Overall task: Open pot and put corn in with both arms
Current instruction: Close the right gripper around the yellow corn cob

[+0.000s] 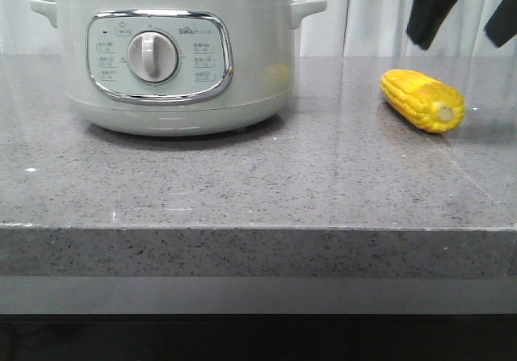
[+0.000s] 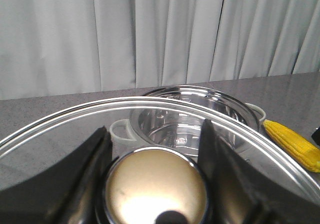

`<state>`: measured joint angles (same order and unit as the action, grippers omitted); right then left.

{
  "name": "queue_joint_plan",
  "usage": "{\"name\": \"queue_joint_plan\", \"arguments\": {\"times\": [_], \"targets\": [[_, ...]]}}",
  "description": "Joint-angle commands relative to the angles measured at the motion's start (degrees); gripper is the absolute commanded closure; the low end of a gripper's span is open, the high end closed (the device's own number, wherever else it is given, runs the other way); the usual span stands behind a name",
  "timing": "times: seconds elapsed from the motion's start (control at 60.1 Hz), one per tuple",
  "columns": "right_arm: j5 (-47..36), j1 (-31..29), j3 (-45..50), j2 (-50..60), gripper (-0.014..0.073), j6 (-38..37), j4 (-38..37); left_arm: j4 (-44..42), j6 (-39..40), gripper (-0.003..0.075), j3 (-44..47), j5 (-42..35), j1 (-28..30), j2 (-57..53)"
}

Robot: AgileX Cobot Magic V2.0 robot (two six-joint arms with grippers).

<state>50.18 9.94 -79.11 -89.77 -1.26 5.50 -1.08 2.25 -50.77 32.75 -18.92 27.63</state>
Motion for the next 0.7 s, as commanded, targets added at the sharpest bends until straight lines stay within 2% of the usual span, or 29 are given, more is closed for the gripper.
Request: {"name": "queue_joint_plan", "arguments": {"times": [0.0,0.316,0.682], "targets": [[-1.7,0.07,-3.86,-1.08,-0.0043,0.31,0.34,0.07,0.29,0.0532,-2.19,-8.12,0.11,0.29],[-1.93,0.07,-7.36,-9.17,-0.0043,0.31,0.34,0.07,0.29,0.0532,-2.19,-8.12,0.11,0.29],[-0.01,0.07,-7.36,-10.5,-0.0043,0.31,0.34,0.07,0.29,0.0532,-2.19,-8.12,0.11,0.29]]}}
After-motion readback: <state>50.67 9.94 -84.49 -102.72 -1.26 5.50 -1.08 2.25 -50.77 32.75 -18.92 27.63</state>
